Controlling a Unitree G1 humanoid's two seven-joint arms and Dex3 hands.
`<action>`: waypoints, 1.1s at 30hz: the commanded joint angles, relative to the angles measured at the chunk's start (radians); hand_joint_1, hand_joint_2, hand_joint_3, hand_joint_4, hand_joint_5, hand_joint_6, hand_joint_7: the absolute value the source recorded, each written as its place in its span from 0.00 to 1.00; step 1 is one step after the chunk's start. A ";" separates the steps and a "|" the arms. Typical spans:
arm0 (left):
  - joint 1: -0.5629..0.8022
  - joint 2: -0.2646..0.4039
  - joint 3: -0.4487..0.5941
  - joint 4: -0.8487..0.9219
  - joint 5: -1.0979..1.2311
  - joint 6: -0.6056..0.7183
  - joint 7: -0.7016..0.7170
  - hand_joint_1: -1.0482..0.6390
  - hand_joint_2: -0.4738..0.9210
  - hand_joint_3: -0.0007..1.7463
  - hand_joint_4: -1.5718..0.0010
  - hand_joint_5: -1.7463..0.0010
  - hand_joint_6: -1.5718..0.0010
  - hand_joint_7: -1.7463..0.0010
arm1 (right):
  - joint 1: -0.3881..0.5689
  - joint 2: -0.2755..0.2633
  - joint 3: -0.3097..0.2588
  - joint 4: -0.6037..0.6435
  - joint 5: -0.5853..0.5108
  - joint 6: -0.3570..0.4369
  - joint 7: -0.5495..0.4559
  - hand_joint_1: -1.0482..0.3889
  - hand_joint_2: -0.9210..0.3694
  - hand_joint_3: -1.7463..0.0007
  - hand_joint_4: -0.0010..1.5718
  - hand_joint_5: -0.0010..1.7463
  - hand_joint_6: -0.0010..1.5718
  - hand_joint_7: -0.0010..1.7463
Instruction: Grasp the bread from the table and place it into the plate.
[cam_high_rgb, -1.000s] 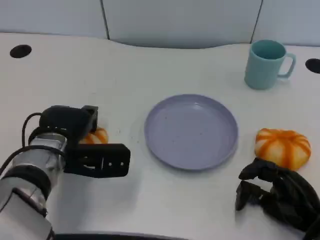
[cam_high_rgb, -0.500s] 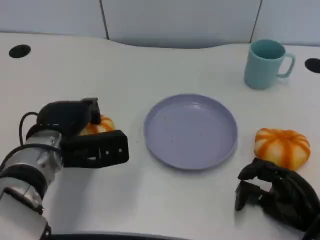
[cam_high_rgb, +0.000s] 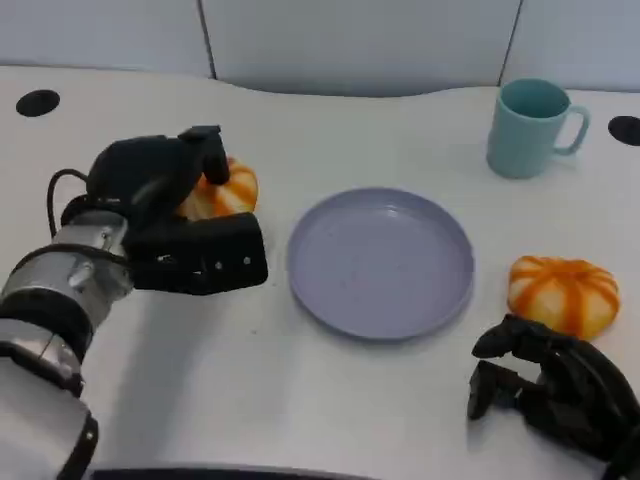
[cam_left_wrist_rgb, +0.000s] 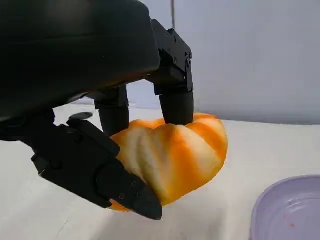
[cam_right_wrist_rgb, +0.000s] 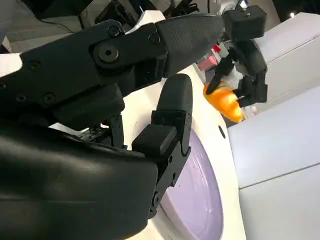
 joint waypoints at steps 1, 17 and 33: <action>-0.054 -0.013 -0.029 -0.024 0.029 -0.043 0.018 0.54 0.99 0.08 0.48 0.00 0.60 0.00 | 0.020 -0.006 0.008 0.027 -0.019 0.013 -0.010 0.39 0.00 0.91 0.40 0.87 0.49 0.49; -0.136 -0.122 -0.106 -0.044 0.089 -0.105 -0.013 0.49 0.97 0.18 0.43 0.00 0.59 0.00 | 0.004 0.012 0.005 0.065 -0.012 -0.011 0.011 0.40 0.00 0.90 0.40 0.88 0.48 0.50; -0.150 -0.208 -0.129 -0.027 0.091 -0.167 -0.116 0.45 0.72 0.52 0.41 0.00 0.55 0.00 | -0.013 0.038 -0.008 0.089 0.005 0.028 0.016 0.40 0.00 0.93 0.39 0.90 0.50 0.47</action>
